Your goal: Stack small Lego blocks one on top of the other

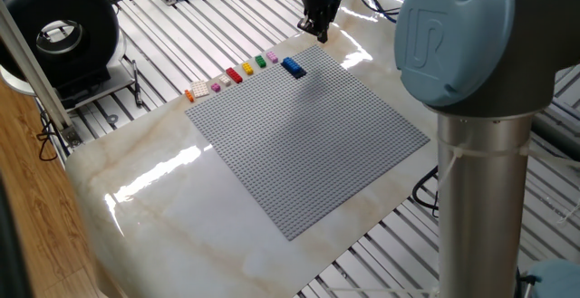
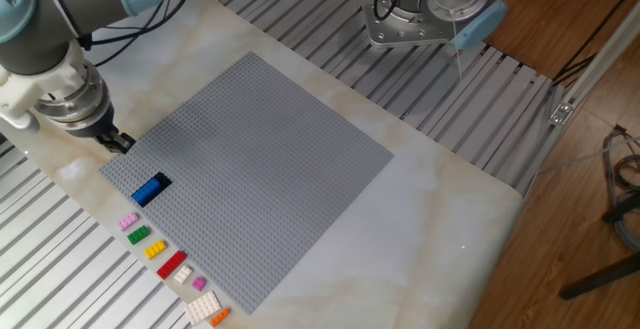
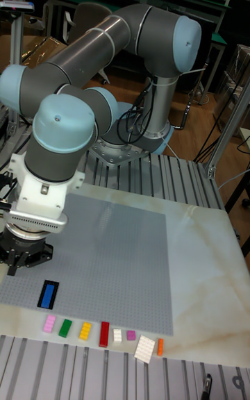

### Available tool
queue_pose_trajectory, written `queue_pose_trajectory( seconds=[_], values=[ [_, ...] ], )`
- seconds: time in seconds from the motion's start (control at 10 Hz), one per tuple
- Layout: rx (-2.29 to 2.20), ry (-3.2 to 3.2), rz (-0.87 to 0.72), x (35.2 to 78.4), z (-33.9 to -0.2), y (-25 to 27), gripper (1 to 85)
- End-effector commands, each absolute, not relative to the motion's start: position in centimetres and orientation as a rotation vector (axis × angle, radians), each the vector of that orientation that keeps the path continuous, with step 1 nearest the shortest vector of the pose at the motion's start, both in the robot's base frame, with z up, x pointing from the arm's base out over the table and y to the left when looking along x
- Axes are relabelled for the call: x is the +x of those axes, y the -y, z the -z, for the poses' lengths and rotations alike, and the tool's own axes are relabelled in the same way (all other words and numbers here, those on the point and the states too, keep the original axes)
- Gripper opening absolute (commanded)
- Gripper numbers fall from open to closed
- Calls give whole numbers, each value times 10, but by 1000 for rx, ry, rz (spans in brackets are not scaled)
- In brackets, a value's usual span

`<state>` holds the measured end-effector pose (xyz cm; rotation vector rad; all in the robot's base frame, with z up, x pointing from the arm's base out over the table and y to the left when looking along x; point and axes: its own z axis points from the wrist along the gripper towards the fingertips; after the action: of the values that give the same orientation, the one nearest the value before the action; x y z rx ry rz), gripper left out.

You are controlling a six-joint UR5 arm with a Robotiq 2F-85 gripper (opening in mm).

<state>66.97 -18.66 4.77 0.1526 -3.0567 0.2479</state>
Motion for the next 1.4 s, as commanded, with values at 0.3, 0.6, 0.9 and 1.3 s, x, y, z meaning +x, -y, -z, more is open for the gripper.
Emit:
queue_pose_trajectory(
  seconds=[0.3, 0.6, 0.9, 1.3],
  values=[
    [160, 3069, -202, 673, -46, 181, 10],
    [283, 3049, -372, 679, -57, 209, 10],
    [231, 3037, -355, 674, -58, 204, 10],
    [269, 2982, -445, 660, -56, 214, 10]
  ],
)
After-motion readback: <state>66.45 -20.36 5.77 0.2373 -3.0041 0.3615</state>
